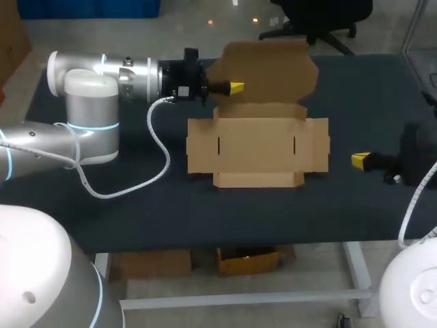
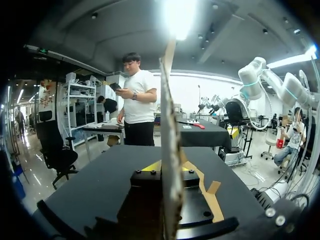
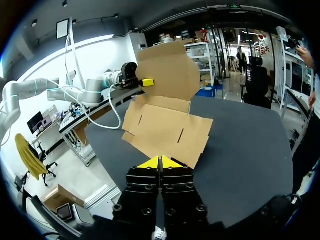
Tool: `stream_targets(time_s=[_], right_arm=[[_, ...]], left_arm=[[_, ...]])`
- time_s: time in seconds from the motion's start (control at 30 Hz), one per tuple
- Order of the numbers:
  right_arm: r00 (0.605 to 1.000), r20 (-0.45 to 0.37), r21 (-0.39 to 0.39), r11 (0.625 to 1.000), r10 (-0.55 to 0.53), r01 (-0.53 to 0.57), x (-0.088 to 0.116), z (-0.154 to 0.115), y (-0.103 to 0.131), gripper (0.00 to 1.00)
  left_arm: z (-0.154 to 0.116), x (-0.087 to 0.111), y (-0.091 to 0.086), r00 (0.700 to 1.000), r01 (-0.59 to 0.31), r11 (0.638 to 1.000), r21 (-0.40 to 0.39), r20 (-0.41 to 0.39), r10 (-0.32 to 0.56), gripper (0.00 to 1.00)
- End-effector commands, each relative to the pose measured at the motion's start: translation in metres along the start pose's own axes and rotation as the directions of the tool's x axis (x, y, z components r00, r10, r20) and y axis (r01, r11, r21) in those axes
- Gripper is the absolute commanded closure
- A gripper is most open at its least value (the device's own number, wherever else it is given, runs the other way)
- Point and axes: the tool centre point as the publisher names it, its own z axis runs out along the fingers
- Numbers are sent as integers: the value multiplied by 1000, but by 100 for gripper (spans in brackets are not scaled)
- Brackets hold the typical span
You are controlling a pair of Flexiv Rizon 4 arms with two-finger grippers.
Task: Assemble the packaging by folding the flat box into shape, placing the metal phone stand inside, and closing the box properly
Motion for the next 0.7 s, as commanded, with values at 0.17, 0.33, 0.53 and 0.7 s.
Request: stream_targets(time_s=[0.17,0.33,0.53,0.7], right_arm=[[999,16,25,999,-29,29,4,-8,-4,100],[999,16,57,998,-29,28,3,-7,-9,100],[1000,15,72,997,-26,25,4,-10,-16,100],[1000,21,74,997,-20,19,5,-12,-20,100]], left_arm=[[-1,-11,-3,1000,-26,1000,6,-4,26,100],[-2,-15,-6,999,-51,999,12,-5,51,100],[-3,-18,-12,996,-84,996,23,-5,84,100],[-4,-20,-16,995,-99,995,27,-4,99,100]])
